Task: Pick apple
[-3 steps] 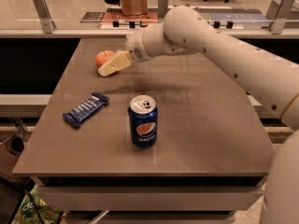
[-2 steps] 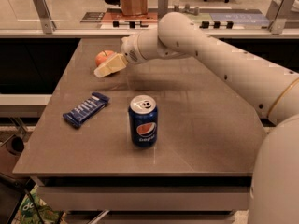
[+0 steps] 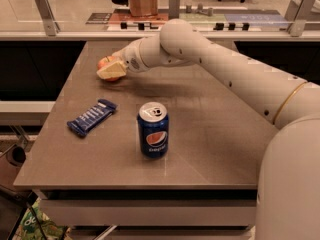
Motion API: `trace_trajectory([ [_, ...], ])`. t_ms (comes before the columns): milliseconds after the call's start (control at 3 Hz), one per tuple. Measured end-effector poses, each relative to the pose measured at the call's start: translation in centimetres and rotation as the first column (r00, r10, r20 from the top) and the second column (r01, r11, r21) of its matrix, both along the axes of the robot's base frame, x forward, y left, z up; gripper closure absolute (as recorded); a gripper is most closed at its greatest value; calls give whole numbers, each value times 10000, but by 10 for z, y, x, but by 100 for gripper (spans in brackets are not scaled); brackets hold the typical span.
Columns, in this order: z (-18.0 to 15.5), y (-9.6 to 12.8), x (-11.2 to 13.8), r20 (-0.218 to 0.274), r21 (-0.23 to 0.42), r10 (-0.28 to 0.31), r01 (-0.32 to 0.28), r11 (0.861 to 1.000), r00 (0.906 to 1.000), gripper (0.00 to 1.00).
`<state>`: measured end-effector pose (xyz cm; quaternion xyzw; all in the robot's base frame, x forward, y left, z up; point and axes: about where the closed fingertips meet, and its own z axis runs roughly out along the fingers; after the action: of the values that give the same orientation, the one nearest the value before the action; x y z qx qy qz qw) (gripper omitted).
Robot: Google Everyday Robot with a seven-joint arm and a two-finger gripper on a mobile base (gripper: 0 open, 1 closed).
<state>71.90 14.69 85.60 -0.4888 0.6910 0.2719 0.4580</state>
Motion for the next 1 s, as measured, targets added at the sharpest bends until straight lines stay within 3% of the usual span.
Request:
trace_trajectory([
  [667,-2,5,-2,-39,-1,81,-81,10000,10000,88],
  [1000,-3,7,-2,-55,-1,114,-114,9999,9999,100],
])
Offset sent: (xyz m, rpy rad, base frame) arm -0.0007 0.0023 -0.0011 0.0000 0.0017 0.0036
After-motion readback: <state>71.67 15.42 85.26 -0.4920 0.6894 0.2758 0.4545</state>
